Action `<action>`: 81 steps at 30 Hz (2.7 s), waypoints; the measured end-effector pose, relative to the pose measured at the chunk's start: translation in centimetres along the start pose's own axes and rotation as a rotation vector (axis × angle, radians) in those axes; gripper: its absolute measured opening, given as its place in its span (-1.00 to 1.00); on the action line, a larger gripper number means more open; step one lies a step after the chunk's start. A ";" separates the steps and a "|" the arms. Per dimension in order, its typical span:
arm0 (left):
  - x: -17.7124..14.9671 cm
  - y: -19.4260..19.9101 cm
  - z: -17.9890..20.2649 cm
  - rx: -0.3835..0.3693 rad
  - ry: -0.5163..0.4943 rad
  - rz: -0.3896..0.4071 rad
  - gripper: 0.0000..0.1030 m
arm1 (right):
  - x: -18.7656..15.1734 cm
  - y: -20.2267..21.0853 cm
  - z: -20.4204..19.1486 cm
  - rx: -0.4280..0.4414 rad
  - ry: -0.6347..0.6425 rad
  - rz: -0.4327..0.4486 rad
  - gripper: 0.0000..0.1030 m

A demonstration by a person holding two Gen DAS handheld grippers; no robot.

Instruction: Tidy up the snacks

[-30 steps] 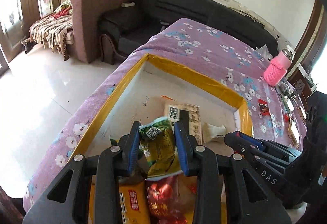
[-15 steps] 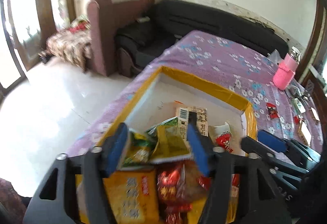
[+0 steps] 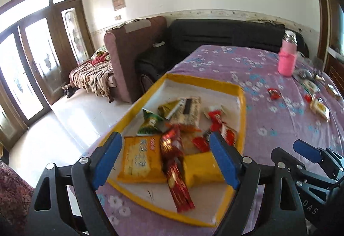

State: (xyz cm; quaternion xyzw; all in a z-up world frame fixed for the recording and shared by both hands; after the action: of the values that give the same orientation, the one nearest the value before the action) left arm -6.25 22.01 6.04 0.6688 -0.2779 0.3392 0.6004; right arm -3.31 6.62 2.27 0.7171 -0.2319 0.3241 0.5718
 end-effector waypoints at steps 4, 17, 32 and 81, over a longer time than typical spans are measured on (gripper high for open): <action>-0.4 0.6 1.0 0.009 -0.029 -0.002 0.64 | -1.4 1.1 0.4 0.001 -0.022 0.005 0.16; -0.7 1.1 1.5 0.005 -0.039 -0.003 0.64 | -2.2 2.3 -0.4 -0.015 0.028 0.026 0.25; -1.4 0.3 1.3 -0.012 -0.023 -0.026 0.64 | -2.9 1.7 -1.0 -0.008 0.047 0.006 0.27; -1.0 0.2 -9.0 0.051 0.105 -0.046 0.78 | 2.6 6.7 -0.7 -0.015 0.009 0.147 0.65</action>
State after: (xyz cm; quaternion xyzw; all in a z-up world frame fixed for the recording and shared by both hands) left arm -8.12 30.87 5.78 0.6713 -0.2216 0.3668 0.6047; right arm -6.43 5.78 8.73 0.6924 -0.2838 0.3666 0.5528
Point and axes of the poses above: each gripper's, at about its wrist camera, not at the fingertips, and y roughly against the way its jaws point, z to its right, x to its top, the point moved 9 cm from there along -y, roughly the way its jaws point, and after that the axes turned 10 degrees about -x, right-handed, at the moved point
